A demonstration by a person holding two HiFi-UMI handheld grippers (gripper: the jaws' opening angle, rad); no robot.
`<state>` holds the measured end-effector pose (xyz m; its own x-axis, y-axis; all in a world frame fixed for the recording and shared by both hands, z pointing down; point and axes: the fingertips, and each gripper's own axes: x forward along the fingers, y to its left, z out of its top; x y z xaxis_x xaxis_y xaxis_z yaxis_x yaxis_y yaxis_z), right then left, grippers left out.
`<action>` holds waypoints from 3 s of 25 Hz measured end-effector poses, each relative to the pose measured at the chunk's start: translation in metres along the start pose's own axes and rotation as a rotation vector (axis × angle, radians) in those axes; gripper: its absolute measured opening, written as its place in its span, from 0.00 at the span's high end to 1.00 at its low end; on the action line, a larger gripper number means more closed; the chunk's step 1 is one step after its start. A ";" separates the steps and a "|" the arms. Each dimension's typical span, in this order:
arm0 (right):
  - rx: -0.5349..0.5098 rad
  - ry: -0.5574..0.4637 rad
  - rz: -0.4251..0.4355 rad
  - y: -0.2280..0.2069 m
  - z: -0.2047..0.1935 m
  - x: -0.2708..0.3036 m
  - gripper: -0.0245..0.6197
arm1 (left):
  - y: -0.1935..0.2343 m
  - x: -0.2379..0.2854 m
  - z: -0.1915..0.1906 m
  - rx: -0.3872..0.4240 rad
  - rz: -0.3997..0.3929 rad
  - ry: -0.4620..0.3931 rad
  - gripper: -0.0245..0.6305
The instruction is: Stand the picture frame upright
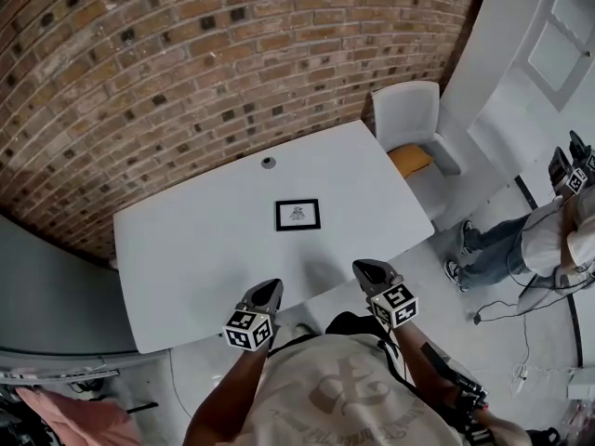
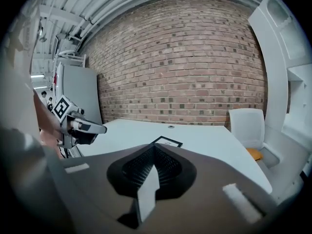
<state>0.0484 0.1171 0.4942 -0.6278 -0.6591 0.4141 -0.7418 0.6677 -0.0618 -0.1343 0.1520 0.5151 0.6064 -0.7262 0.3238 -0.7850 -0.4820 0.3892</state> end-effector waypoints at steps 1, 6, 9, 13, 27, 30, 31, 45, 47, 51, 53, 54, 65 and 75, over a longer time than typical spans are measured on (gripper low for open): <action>-0.010 0.012 0.000 0.002 0.000 0.003 0.95 | 0.003 -0.001 0.001 -0.002 0.002 -0.002 0.96; -0.009 0.048 0.018 0.005 -0.003 0.018 0.95 | 0.012 0.004 0.004 -0.010 0.009 -0.004 0.96; -0.003 0.058 0.026 0.002 -0.005 0.028 0.95 | 0.016 0.008 0.004 -0.015 0.013 0.005 0.96; 0.015 0.064 -0.007 -0.012 -0.008 0.044 0.95 | 0.026 0.014 0.003 -0.019 0.032 0.027 0.96; 0.048 0.136 0.124 -0.044 0.002 0.132 0.95 | 0.077 0.067 0.027 -0.048 0.104 0.066 0.96; 0.082 0.165 0.120 -0.060 -0.003 0.151 0.95 | 0.090 0.083 0.030 -0.056 0.119 0.075 0.96; 0.091 0.175 0.118 -0.065 -0.004 0.156 0.95 | 0.093 0.088 0.030 -0.061 0.123 0.079 0.96; 0.139 0.393 0.165 -0.096 -0.038 0.233 0.91 | 0.148 0.160 0.022 -0.141 0.173 0.201 0.96; 0.152 0.418 0.163 -0.099 -0.043 0.241 0.90 | 0.154 0.169 0.023 -0.142 0.186 0.222 0.96; 0.187 0.468 0.132 -0.110 -0.052 0.256 0.84 | 0.172 0.186 0.013 -0.145 0.218 0.296 0.85; 0.202 0.492 0.112 -0.116 -0.056 0.262 0.81 | 0.181 0.194 0.009 -0.144 0.230 0.338 0.81; 0.213 0.507 0.104 -0.117 -0.059 0.264 0.79 | 0.184 0.197 0.006 -0.142 0.235 0.363 0.81; 0.335 0.581 0.107 -0.114 -0.074 0.277 0.72 | 0.196 0.231 -0.019 -0.150 0.246 0.593 0.69; 0.344 0.616 0.121 -0.116 -0.081 0.282 0.73 | 0.197 0.232 -0.029 -0.165 0.266 0.659 0.67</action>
<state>-0.0230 -0.1179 0.6920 -0.5384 -0.2045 0.8175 -0.7715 0.5100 -0.3805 -0.1450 -0.0972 0.6917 0.3887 -0.3377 0.8572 -0.9187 -0.2123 0.3329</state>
